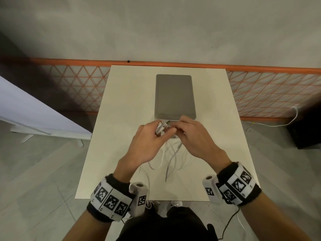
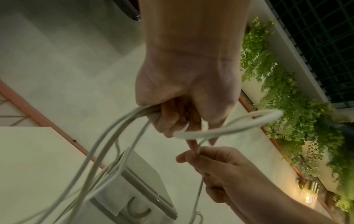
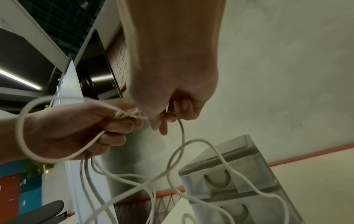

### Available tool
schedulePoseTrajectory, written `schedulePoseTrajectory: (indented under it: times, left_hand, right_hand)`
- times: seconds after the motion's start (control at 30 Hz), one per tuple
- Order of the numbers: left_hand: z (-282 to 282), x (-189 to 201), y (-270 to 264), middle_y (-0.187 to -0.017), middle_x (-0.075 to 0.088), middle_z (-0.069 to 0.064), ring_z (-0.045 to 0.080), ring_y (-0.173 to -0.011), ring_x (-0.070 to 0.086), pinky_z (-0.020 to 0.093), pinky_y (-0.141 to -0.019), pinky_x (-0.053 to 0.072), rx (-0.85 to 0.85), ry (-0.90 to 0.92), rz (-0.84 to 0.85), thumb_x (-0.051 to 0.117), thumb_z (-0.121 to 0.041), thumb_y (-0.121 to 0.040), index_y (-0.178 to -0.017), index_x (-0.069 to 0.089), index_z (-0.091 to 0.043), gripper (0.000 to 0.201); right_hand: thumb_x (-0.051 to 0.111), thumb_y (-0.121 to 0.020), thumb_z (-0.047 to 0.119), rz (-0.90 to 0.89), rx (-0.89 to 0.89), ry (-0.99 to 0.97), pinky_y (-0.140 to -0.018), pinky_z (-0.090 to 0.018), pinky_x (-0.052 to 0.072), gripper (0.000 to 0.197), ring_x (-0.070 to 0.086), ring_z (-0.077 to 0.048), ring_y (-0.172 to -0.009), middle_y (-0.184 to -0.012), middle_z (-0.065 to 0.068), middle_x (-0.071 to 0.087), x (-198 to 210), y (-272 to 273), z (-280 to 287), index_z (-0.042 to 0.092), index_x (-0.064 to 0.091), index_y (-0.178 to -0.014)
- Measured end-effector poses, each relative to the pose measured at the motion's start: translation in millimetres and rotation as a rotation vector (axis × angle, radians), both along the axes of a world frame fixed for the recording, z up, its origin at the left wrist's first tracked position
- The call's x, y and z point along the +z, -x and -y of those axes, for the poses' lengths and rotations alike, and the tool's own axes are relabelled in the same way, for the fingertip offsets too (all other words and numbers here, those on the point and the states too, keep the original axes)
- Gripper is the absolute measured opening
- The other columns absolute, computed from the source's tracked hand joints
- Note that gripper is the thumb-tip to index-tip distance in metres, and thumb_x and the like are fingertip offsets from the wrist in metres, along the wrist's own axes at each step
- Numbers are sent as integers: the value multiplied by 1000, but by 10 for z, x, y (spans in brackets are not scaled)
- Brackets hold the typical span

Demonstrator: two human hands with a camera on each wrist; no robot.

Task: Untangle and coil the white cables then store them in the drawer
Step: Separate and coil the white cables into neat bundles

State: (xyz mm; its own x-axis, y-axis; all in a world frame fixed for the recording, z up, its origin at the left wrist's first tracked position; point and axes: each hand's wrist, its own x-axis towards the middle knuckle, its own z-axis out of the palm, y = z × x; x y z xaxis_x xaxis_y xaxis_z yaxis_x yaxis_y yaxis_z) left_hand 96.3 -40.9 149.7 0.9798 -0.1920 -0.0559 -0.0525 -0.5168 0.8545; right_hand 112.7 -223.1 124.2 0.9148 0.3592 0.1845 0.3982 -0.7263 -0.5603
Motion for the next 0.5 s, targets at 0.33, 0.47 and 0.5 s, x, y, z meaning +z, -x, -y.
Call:
schedulePoseTrajectory:
  times: [0.33,0.47,0.5]
  left_hand:
    - [-231,216,23,-56,38,-11,7,-53,33,24,-52,29,5,100,124,58,-21,-99,-66,44,-14,37]
    - [-368,332,117,-59,31,-6,8,-54,29,24,-52,28,69,220,167,56,-28,-95,-77,49,9,42]
    - [-391,348,150,-59,30,-2,8,-54,29,22,-52,28,69,239,170,57,-29,-95,-79,50,14,46]
  right_hand:
    - [59,-98,7,3,-32,-294,-65,-6,35,16,52,8,-72,-79,24,50,-311,-30,-7,2,72,-106]
    - [57,-100,19,-208,-110,-323,-58,-15,36,24,52,-2,-59,-65,16,60,-514,-30,19,10,73,-85]
    - [56,-100,23,-249,-115,-312,-57,-18,36,28,49,-6,-56,-62,14,59,-558,-25,16,10,70,-79]
